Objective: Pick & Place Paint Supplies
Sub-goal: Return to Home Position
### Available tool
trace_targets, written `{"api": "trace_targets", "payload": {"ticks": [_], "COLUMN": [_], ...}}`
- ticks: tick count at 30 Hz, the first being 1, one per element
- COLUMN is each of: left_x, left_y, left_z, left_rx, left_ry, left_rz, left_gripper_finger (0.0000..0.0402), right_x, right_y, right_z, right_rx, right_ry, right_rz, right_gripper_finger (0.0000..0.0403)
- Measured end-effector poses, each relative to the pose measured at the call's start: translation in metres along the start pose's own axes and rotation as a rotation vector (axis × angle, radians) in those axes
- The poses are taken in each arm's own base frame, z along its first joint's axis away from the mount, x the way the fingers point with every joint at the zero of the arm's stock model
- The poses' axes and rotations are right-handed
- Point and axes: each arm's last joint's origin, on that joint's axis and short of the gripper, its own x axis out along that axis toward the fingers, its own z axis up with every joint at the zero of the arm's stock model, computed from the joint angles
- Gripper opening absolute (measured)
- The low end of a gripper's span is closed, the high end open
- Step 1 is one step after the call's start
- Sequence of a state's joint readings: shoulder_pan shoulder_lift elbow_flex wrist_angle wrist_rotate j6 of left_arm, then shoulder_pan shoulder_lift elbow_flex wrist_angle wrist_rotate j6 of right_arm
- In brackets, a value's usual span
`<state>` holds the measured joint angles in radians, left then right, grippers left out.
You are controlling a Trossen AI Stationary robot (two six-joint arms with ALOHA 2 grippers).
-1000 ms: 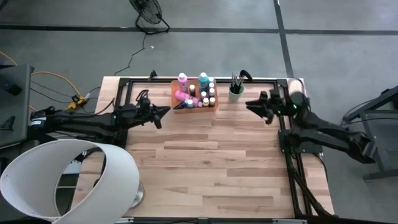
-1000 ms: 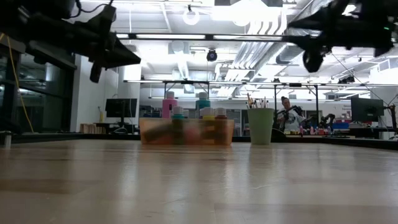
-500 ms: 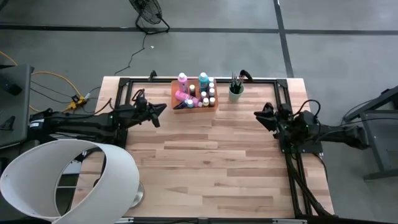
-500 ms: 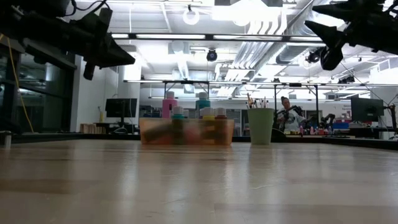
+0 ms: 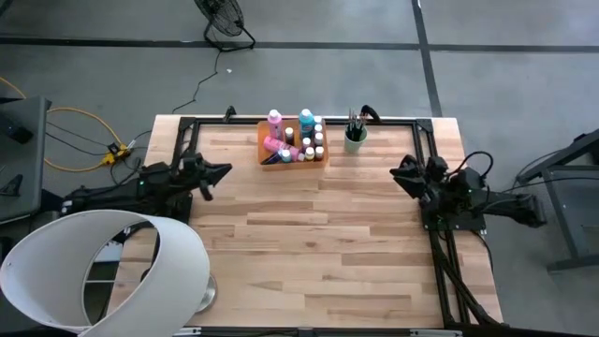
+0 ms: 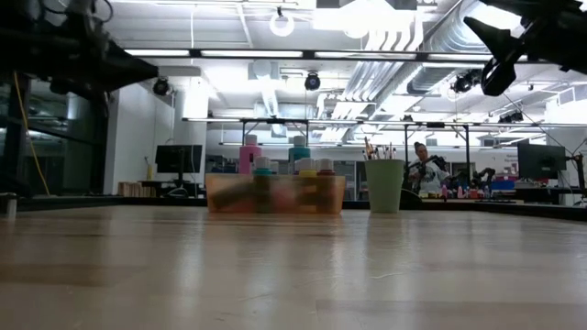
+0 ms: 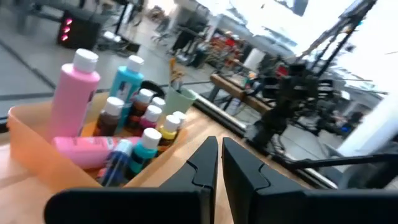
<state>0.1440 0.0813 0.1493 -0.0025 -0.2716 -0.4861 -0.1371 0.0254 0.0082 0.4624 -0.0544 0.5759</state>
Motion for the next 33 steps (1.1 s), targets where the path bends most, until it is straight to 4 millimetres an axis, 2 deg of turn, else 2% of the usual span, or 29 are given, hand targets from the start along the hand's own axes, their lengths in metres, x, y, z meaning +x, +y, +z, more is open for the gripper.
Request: {"api": "trace_targets", "payload": {"ticks": [2,10,15,20,23,28,33], "left_x": [-0.008,-0.007,-0.008,-0.008,-0.009,-0.011,-0.013], "left_y": [0.001,0.0,0.0,0.003,0.007,0.014,0.016], "left_z": [0.001,-0.003,-0.007,-0.011,-0.015,-0.026,-0.03], "left_rx": [0.01,0.092,0.219,0.188,0.262,0.22,0.306], "left_ry": [-0.013,0.068,0.113,0.154,0.189,0.306,0.348], "left_rz": [-0.019,-0.084,-0.143,-0.101,-0.042,0.018,0.024], "left_gripper_finger": [0.0021,0.0021,0.0021,0.0021,0.0021,0.0021,0.0021], "right_x": [-0.001,0.0,-0.001,-0.001,-0.001,-0.001,-0.003], "right_y": [0.001,-0.002,-0.005,-0.007,-0.007,-0.006,-0.009], "right_z": [0.001,-0.003,-0.009,-0.011,-0.012,-0.014,-0.02], "right_rx": [-0.007,-0.021,-0.017,-0.016,-0.005,-0.162,-0.254], "right_ry": [-0.009,0.036,0.096,0.118,0.129,0.176,0.255], "right_rz": [0.012,-0.021,-0.05,-0.069,-0.06,0.003,0.023], "right_gripper_finger": [0.0133,0.0133,0.0133,0.0133,0.0133,0.0133,0.0133]}}
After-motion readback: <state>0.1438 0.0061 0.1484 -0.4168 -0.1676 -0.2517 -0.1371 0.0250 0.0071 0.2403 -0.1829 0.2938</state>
